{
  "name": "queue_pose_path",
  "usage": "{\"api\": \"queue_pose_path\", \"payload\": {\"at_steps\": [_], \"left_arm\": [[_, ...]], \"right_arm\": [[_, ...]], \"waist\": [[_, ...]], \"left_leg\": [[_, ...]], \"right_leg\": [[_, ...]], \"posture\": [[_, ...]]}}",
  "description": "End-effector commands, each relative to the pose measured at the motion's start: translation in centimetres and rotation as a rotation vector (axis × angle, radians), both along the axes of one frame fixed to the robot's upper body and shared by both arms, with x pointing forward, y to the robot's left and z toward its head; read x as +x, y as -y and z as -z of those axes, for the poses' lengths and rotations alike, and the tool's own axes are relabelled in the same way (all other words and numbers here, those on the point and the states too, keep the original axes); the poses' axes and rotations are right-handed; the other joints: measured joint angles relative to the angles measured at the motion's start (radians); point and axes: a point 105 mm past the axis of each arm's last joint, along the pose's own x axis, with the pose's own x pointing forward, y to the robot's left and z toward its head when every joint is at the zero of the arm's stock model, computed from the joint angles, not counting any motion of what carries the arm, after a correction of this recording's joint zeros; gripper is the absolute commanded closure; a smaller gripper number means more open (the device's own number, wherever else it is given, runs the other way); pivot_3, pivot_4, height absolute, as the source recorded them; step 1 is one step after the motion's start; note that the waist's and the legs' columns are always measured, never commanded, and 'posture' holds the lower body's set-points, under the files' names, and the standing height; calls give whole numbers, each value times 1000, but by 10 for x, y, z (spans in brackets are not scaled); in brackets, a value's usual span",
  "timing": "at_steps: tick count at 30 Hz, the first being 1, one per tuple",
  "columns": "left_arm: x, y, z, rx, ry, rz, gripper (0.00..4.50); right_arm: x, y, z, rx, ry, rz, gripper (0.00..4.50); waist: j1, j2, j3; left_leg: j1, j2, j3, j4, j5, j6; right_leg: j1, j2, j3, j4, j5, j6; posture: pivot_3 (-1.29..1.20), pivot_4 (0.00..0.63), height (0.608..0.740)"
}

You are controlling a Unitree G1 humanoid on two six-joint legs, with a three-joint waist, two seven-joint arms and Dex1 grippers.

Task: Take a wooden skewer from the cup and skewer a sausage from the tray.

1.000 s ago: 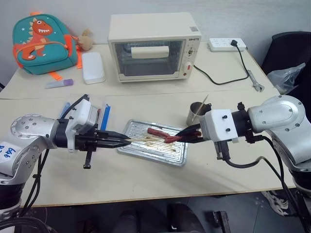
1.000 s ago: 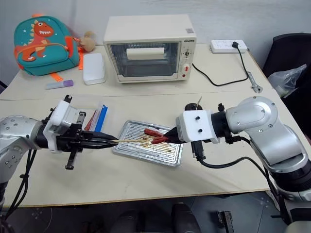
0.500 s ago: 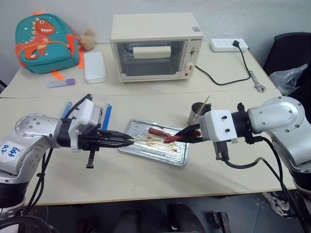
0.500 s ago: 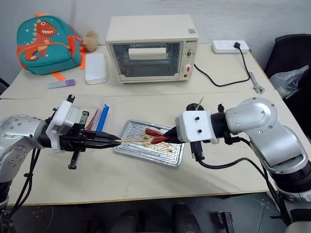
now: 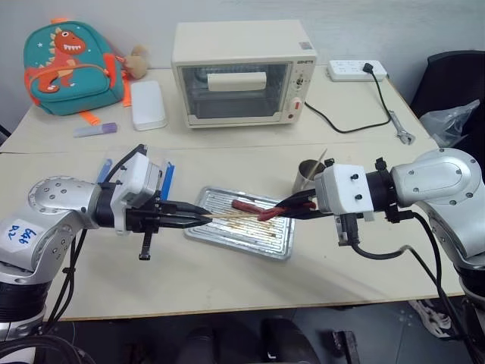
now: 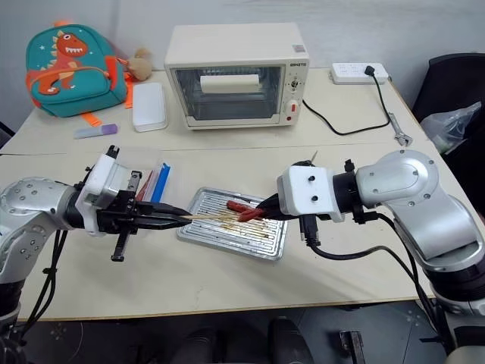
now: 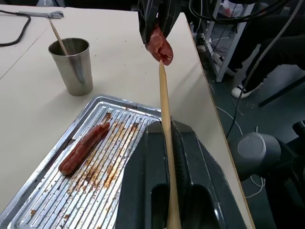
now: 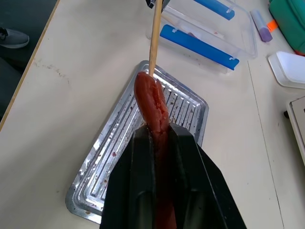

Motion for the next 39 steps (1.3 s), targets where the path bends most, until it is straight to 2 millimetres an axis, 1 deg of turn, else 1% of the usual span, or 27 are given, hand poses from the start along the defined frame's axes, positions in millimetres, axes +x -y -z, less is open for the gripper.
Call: {"api": "queue_pose_path", "payload": {"at_steps": [1,9,29,39], "left_arm": [[-4,3,-6,9,37,32,4500],[-1,-7,-9,30,47,10,4500],[-2,-6,-15,28,69,14,4500],[-4,-4,-17,23,71,19,4500]], "right_arm": [[-10,-3,-8,11,47,-38,4202],[-10,-3,-8,7,46,-34,4202],[-6,-4,-10,4,53,-28,4202],[-4,-2,-7,-4,54,-19,4202]], "waist": [[0,0,0],[0,0,0],[0,0,0],[0,0,0]], "left_leg": [[0,0,0,0,0,0],[0,0,0,0,0,0],[0,0,0,0,0,0],[0,0,0,0,0,0]], "right_leg": [[0,0,0,0,0,0],[0,0,0,0,0,0],[0,0,0,0,0,0],[0,0,0,0,0,0]], "posture": [[0,150,740],[0,150,740],[0,150,740],[0,150,740]]}}
